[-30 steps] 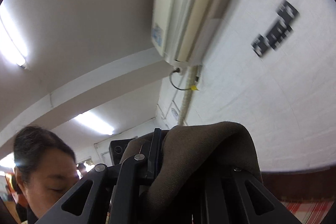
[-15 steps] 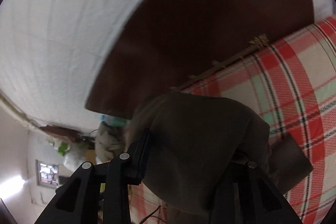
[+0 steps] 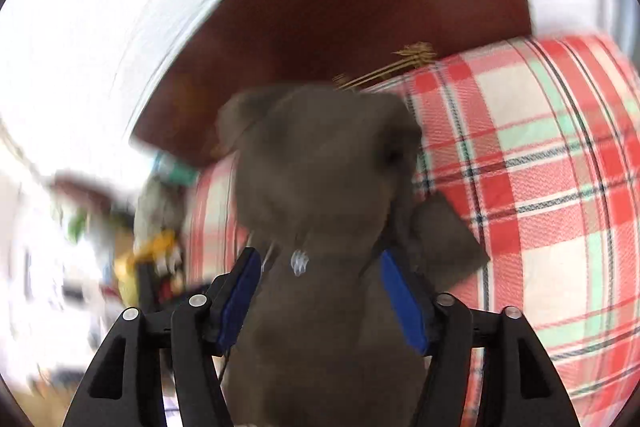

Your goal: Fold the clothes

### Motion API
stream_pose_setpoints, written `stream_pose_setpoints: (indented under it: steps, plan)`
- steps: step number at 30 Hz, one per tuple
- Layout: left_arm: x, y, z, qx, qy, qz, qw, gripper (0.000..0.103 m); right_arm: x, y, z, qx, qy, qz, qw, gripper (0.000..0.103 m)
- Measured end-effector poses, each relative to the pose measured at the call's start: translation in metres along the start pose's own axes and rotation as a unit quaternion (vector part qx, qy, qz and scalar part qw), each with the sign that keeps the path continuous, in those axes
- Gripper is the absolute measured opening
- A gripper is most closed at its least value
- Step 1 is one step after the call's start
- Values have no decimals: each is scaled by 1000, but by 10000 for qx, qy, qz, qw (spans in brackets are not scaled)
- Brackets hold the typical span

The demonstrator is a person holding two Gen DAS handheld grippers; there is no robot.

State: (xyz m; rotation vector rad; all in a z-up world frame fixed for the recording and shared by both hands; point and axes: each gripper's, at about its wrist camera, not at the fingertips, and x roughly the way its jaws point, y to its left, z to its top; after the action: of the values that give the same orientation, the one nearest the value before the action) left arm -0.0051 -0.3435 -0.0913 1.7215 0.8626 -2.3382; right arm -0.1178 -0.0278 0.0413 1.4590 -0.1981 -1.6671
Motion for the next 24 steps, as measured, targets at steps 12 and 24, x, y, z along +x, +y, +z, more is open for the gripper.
stream_pose_setpoints:
  steps: [12,24]
  plan:
    - [12,-6,0,360,481,-880,9943,36,122,60,-161,641,2056,706,9740,82]
    - [-11,-21,5,-247,376,-1956,9797,14,124,39,-175,1063,901,-101,9902,12]
